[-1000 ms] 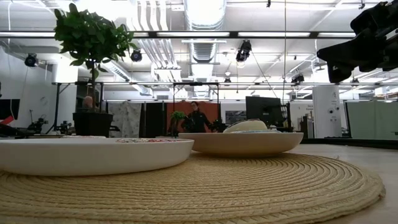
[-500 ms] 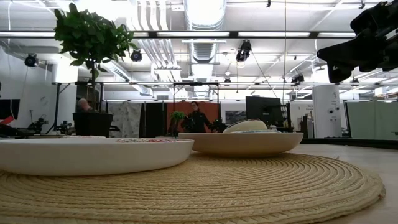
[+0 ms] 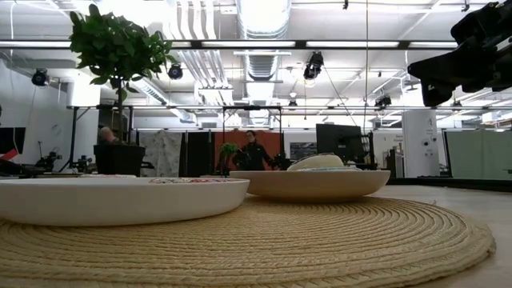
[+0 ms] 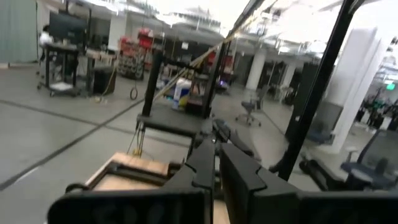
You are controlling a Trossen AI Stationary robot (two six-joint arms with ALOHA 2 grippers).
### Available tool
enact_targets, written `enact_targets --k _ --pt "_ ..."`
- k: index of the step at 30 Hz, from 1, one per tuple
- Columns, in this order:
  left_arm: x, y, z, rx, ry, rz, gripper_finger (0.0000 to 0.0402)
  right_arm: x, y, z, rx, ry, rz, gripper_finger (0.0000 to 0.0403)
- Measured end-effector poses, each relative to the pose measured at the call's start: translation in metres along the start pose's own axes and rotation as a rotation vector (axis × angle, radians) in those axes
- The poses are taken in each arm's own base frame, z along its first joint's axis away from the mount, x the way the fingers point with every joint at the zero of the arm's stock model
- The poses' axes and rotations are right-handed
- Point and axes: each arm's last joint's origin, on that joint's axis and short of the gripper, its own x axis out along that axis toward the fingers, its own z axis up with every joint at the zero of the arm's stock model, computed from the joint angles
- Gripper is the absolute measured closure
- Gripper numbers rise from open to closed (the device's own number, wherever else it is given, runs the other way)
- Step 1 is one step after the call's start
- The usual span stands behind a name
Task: Pick & Place donuts
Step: Put the large pink donut on the gray plate
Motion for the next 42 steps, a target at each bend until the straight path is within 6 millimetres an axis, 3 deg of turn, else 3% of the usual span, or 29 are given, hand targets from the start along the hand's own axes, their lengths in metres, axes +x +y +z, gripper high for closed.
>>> enact_targets --k 29,42 --pt "0.028 0.007 -0.046 0.045 0.449 0.118 0.0402 0.0 0.0 0.0 -0.001 0.0 0.001 0.0394" --pt "0.041 0.01 -0.058 0.102 0.544 0.179 0.0401 0.0 0.0 0.0 0.001 0.0 0.0 0.0394"
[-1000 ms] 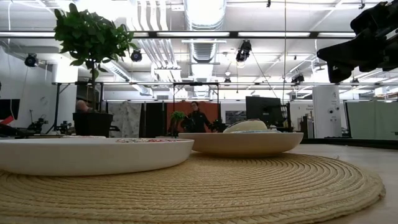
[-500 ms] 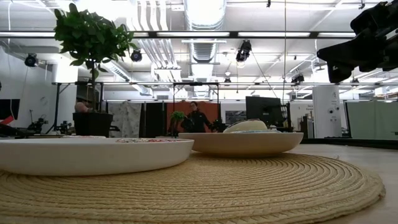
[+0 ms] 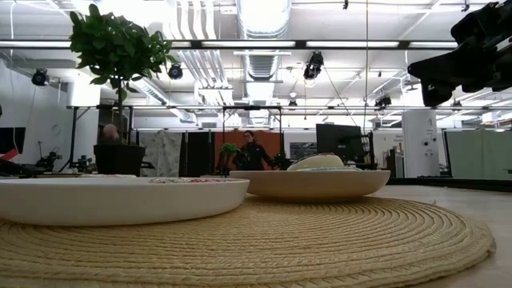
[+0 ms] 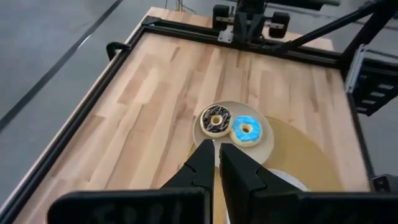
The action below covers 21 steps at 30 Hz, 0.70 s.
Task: Pick & Place donuts
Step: Put the large pink donut on the gray plate
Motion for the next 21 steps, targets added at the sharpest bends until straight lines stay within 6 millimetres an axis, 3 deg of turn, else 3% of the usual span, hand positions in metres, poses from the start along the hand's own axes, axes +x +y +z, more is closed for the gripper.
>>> enact_targets --k 21 --pt "0.0006 0.0006 0.0003 0.022 -0.004 0.027 0.0401 0.0 0.0 0.0 -0.003 0.0 0.0 0.0394"
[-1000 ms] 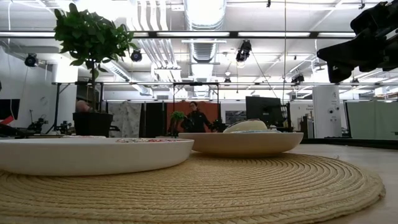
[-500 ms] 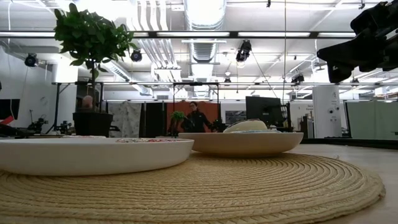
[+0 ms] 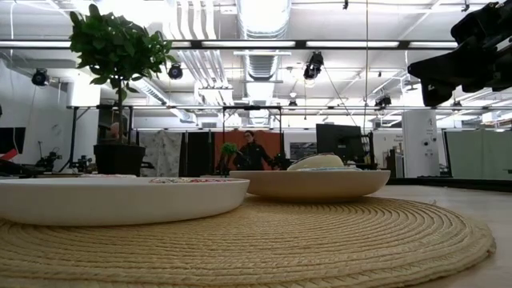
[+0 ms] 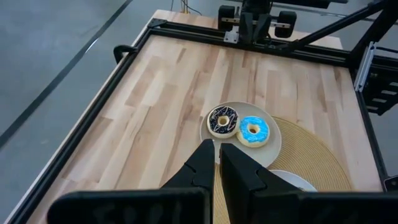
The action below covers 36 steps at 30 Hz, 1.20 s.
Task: Pick & Place donuts
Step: Put the large pink donut on the gray plate
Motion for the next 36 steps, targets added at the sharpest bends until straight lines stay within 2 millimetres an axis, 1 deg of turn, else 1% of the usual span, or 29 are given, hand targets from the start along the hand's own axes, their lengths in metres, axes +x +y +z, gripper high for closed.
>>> enact_targets --k 3,11,19,29,36 --pt "0.0 0.0 0.0 0.015 -0.001 0.004 0.0401 0.0 0.0 0.0 0.002 0.0 0.0 0.0394" --pt "0.0 0.003 0.001 0.081 -0.015 0.104 0.0401 0.0 0.0 0.0 0.0 0.0 0.0 0.0394" --pt "0.004 0.002 0.001 0.084 -0.006 0.107 0.0401 0.0 0.0 0.0 -0.001 0.0 0.0 0.0394" --pt "0.037 0.0 -0.017 0.149 0.123 0.128 0.0401 0.0 0.0 0.0 0.002 0.0 0.0 0.0394" --pt "0.063 0.006 -0.028 0.155 0.214 0.173 0.0401 0.0 0.0 0.0 0.003 0.001 0.0 0.0394"
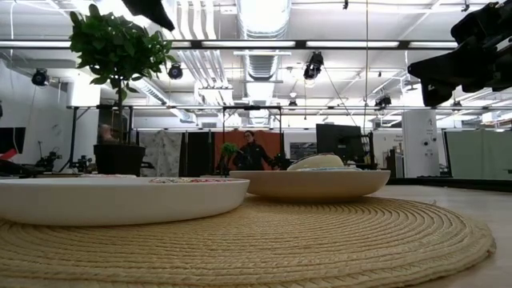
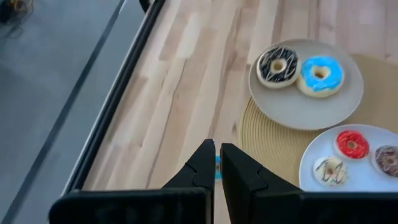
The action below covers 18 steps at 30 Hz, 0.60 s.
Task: Pick & Place donuts
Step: Put the large pink donut on the gray plate
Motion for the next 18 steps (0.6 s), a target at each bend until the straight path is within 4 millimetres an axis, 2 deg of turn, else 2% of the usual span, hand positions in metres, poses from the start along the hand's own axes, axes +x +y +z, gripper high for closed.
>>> enact_targets --k 5,18 --pt "0.017 0.006 0.0 -0.016 0.044 -0.028 0.0401 0.0 0.0 0.0 -0.001 0.0 0.001 0.0394" --pt "0.051 0.04 -0.006 -0.118 0.119 -0.034 0.0401 0.0 0.0 0.0 -0.004 0.0 0.0 0.0394"
